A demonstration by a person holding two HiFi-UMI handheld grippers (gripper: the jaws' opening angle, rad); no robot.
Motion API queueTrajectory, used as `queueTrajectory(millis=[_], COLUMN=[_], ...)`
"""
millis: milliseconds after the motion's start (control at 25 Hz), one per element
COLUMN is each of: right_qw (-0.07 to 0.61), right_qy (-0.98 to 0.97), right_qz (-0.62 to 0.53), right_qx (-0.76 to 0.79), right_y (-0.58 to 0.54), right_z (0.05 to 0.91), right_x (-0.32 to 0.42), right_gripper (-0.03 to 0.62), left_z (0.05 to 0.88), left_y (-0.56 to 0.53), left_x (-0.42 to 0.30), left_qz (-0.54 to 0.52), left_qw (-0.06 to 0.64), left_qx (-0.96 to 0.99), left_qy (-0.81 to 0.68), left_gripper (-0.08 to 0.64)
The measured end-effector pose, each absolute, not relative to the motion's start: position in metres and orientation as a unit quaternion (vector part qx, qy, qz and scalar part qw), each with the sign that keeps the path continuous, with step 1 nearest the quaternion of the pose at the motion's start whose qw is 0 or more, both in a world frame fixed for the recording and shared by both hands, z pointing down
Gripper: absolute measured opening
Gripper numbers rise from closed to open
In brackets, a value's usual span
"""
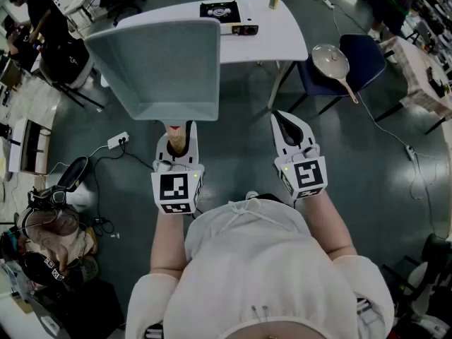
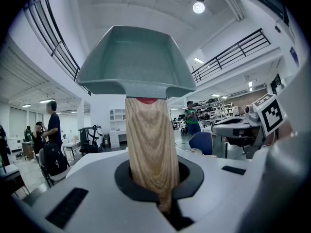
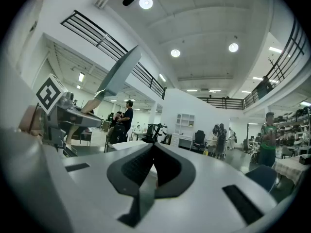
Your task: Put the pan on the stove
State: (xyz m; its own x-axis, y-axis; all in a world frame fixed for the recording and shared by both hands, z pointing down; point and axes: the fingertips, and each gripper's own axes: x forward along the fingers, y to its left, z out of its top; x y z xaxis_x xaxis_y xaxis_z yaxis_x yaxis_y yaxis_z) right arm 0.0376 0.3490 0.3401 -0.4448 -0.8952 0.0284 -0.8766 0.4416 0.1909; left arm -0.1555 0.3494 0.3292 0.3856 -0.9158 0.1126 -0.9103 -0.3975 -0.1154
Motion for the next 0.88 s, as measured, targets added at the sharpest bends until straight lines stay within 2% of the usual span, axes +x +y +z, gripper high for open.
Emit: queueTrajectory(millis=[880], right_qw=[0.052], right_qy=[-0.860], right_qz=[-0.058], right_qx=[0.505], right_y=[0.305], right_z=[0.349], right_x=[0.039], right_gripper=[0.006], left_z=[0.340], left_y=[0.306], left_x=[-0.161], left_qz=[-0.068], left_qw=[-0.026], left_qx=[-0.820], left_qy=[0.567], left_gripper=[0.018])
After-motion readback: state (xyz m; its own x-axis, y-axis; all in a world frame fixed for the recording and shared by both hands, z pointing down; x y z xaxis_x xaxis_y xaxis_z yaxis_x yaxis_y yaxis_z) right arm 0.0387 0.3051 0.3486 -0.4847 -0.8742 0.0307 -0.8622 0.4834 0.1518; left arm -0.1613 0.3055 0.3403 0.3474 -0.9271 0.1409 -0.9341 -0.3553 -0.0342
